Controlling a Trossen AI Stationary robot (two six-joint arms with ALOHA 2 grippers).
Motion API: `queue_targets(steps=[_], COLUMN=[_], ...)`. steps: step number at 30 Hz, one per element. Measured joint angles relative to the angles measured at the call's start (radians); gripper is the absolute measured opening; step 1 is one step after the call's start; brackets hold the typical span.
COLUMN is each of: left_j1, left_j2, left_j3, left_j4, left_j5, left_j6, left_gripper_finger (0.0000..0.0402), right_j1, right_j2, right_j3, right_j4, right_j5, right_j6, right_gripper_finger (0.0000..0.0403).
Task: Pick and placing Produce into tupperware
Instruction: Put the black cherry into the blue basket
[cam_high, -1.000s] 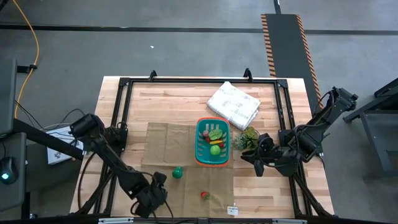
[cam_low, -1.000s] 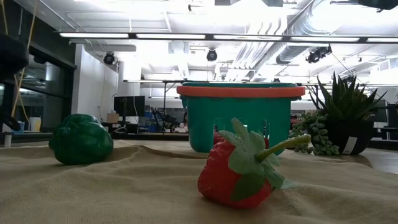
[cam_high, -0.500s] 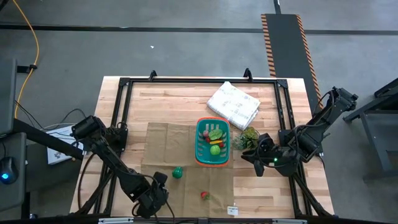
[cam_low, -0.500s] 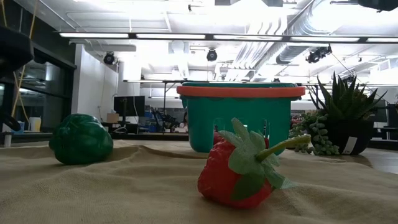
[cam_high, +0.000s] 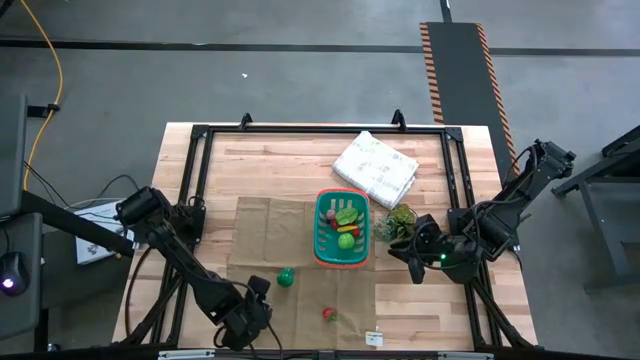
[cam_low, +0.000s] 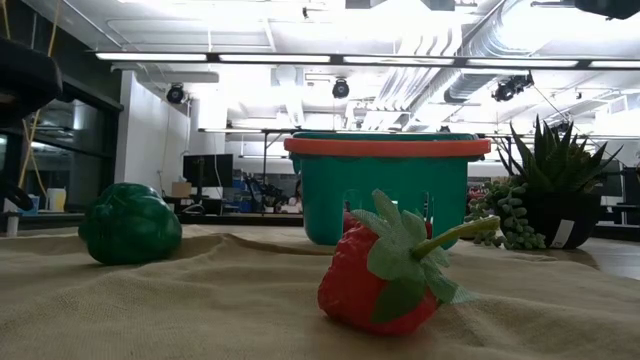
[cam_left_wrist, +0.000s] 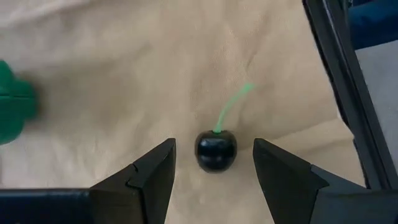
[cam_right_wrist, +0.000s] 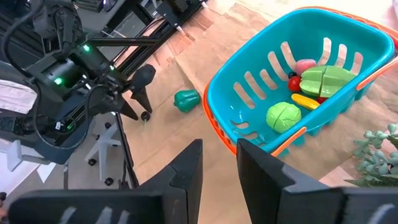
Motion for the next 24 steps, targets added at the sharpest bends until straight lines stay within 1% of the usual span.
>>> queue_targets(steps=[24], left_j1=[0.0], left_j2=[0.037], left_j3=[0.0], left_j4=[0.028], left_j5=[0.018], left_j6=[-0.002], left_gripper_finger=[0.0205], right_j1=[0.0], right_j2=[0.0], right_j3=[0.0], right_j4=[-0.007], right_j5=[0.0], right_j6=[-0.005], right_gripper_finger=[0.0089])
